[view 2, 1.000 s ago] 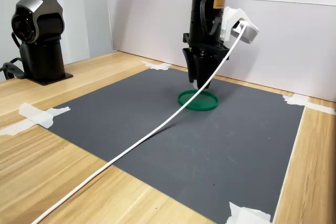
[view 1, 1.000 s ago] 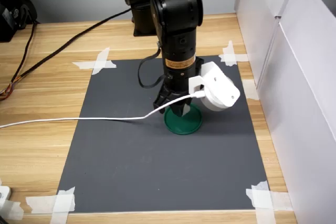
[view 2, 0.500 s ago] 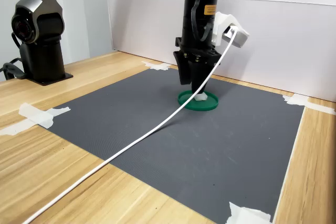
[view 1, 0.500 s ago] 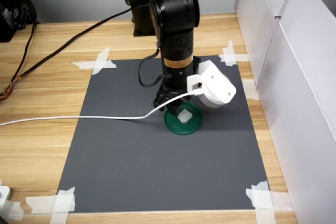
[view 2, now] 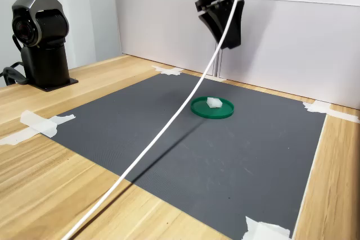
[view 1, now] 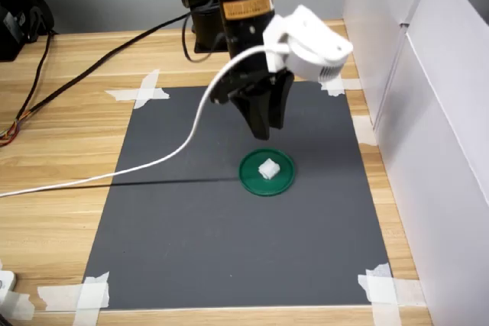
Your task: Grasp a white terminal and put it in the green lid.
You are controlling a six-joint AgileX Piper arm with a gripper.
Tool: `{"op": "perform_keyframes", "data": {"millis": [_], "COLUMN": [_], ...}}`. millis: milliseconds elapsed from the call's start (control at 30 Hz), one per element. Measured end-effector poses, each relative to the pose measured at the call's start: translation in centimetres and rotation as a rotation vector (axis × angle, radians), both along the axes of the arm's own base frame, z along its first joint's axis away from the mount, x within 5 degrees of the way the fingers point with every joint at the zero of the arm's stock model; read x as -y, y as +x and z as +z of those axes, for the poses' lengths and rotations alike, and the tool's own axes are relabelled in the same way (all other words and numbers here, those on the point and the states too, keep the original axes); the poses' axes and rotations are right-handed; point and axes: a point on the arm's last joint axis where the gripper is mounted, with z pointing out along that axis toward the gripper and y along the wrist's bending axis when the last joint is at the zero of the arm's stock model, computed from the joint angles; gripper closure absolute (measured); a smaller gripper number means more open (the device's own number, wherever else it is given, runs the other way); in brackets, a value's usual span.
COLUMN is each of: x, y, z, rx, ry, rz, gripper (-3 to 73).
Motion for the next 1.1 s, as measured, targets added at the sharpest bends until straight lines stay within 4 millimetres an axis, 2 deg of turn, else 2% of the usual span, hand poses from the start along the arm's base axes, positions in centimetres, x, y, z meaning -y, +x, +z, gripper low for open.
{"op": "perform_keyframes", "data": {"millis": [33,100,267,433,533,833,967,1100], "x": [0.7,2.4,6.4,9.0,9.5,9.3,9.2,9.2], "y": [-0.2,-0.6,-2.2,-7.0,-10.9,-21.7,-24.9,-26.7], "z": [0.7,2.1,5.0,6.1,5.0,-1.1,-2.8,-3.5], "rx": [0.017,0.056,0.216,0.400,0.430,0.406,0.389,0.448], "ry": [0.028,0.089,0.284,0.475,0.533,0.550,0.544,0.566], "rz": [-0.042,-0.144,-0.426,-0.614,-0.666,-0.683,-0.681,-0.664], "gripper": [62.8,68.2,71.3,71.3,71.3,71.5,71.5,71.5]}}
